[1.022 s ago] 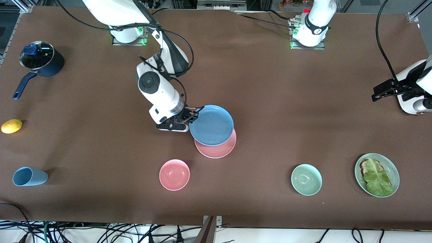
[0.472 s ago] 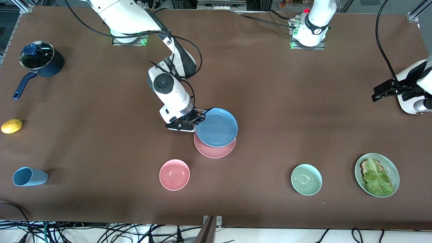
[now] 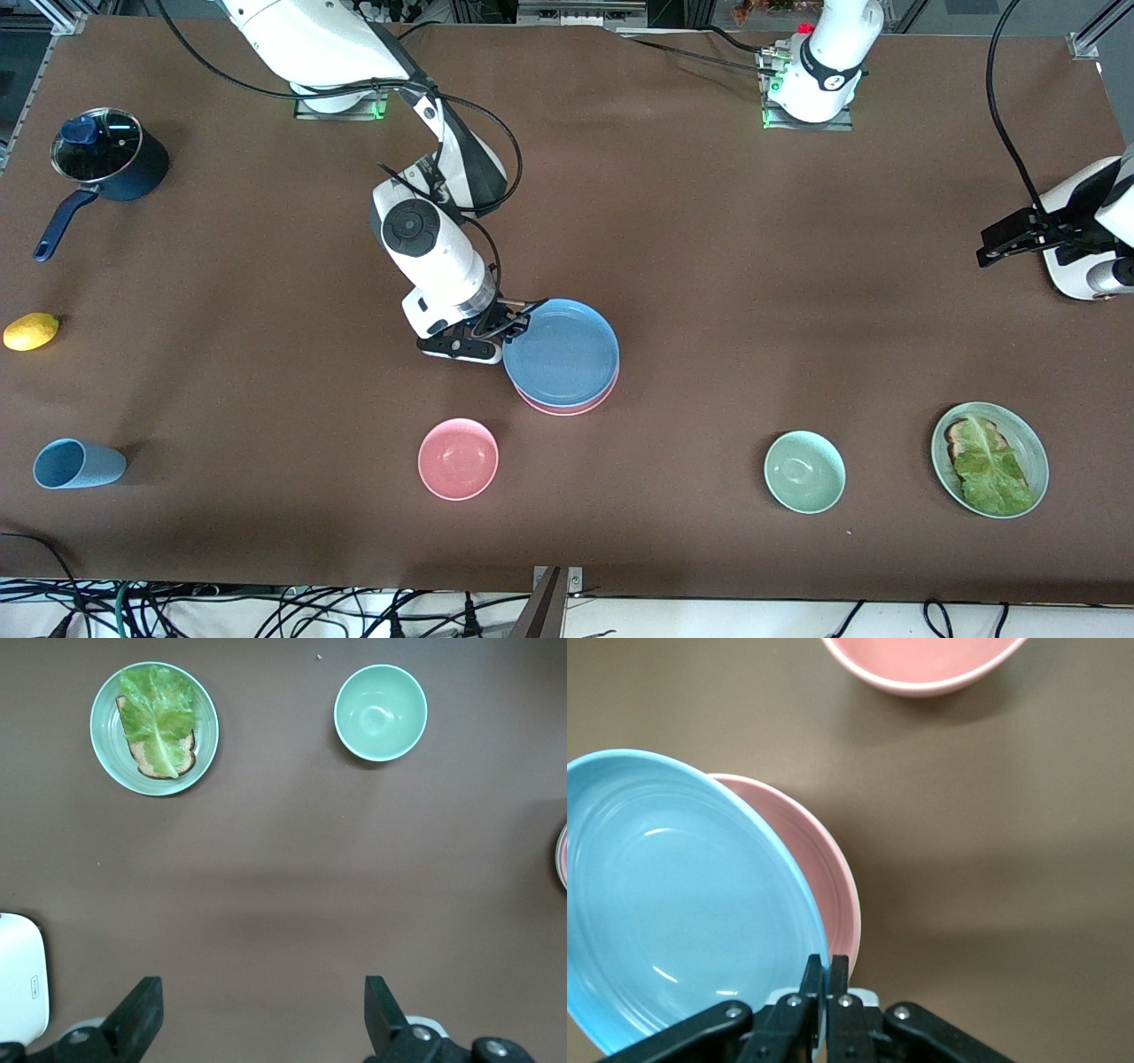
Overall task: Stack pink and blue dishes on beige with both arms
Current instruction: 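Lower the blue plate onto the stack and open the right gripper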
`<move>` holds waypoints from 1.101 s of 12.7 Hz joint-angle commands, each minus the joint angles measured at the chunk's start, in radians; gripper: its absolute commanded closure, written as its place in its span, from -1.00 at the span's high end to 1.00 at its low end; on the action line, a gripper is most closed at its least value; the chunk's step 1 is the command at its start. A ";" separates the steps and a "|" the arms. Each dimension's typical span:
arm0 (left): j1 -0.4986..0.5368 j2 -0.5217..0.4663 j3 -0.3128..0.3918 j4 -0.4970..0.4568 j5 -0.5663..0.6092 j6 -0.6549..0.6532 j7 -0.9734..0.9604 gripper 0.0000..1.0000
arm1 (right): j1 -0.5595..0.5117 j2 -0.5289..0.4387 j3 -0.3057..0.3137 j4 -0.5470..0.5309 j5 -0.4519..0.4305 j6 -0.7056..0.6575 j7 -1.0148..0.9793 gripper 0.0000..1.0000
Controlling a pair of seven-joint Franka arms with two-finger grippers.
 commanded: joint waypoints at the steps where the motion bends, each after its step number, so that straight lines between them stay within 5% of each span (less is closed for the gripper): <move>1: 0.010 0.010 -0.003 0.029 -0.027 -0.047 -0.002 1.00 | -0.003 0.090 -0.003 0.115 -0.016 -0.021 0.006 -1.00; 8: 0.009 0.008 -0.011 0.032 -0.024 -0.049 0.006 1.00 | 0.000 0.126 -0.003 0.138 -0.016 -0.015 0.016 -1.00; 14: 0.007 0.010 -0.011 0.032 -0.025 -0.046 0.009 1.00 | 0.003 0.136 -0.002 0.138 -0.016 -0.010 0.020 -0.39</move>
